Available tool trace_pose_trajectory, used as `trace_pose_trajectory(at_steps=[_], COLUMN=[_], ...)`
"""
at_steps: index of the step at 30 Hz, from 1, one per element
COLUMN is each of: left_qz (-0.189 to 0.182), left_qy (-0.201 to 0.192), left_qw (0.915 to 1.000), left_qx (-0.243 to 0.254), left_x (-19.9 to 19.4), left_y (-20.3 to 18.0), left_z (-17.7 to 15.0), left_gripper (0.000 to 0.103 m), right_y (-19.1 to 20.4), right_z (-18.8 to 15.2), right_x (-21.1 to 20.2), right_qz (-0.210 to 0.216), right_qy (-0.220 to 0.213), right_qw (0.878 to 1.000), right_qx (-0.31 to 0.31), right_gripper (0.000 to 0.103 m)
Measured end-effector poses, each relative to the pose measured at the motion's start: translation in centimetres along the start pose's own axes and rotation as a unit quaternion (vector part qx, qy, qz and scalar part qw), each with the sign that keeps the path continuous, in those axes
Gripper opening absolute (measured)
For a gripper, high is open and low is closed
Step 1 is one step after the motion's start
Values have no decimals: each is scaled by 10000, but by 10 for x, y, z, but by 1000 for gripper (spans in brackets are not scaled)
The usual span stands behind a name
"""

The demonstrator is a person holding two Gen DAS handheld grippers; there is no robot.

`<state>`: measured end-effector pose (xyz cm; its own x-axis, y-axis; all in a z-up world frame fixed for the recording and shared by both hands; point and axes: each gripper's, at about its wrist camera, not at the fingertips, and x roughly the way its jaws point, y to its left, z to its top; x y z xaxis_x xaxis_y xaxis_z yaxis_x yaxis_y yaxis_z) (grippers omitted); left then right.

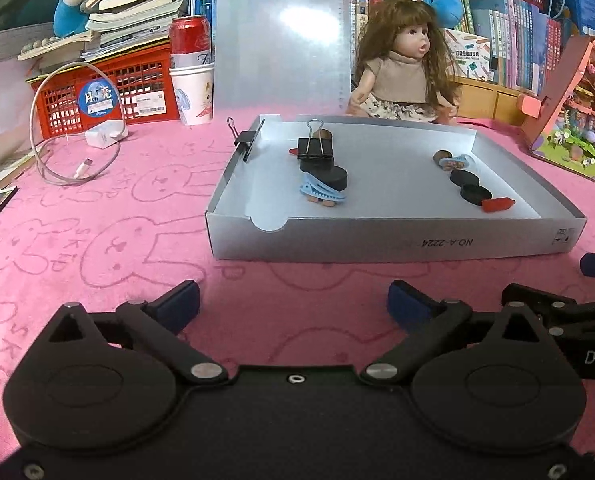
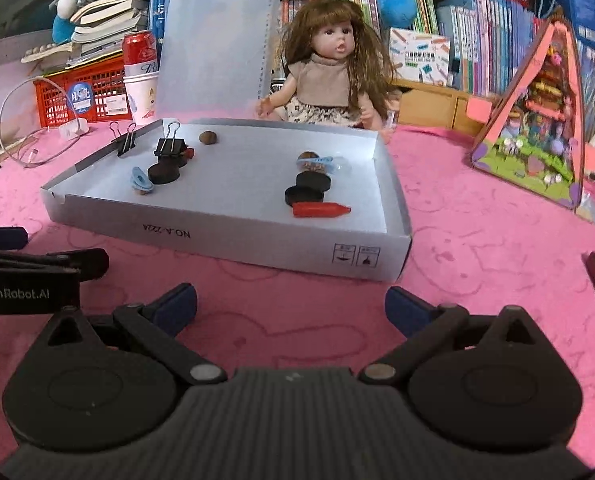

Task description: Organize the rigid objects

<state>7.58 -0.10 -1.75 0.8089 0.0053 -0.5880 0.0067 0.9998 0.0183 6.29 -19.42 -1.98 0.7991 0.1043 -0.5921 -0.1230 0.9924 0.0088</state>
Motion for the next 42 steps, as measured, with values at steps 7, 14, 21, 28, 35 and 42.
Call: trace_pose_trajectory(at_steps=[7, 14, 21, 28, 35, 42], left_qz=[-19, -17, -25, -28, -28, -28], left_qy=[19, 17, 20, 25, 26, 26], left_qw=[10000, 10000, 10000, 10000, 10000, 10000], left_qx=[16, 17, 35, 36, 37, 37], left_x=[0, 0, 0, 0, 0, 0], left_y=[0, -1, 0, 0, 0, 0], left_z=[0, 0, 0, 0, 0, 0], left_gripper=[101, 101, 101, 101, 101, 101], right_y=[-1, 0, 0, 0, 0, 0], right_z=[-1, -1, -1, 0, -1, -1], right_x=[2, 2, 2, 2, 2, 3], right_qz=[38, 40, 37, 37, 37, 38], right_qy=[44, 45, 44, 45, 43, 43], right_qw=[10000, 10000, 10000, 10000, 10000, 10000], right_qx=[27, 25, 25, 25, 25, 25], right_gripper=[103, 103, 103, 103, 103, 103])
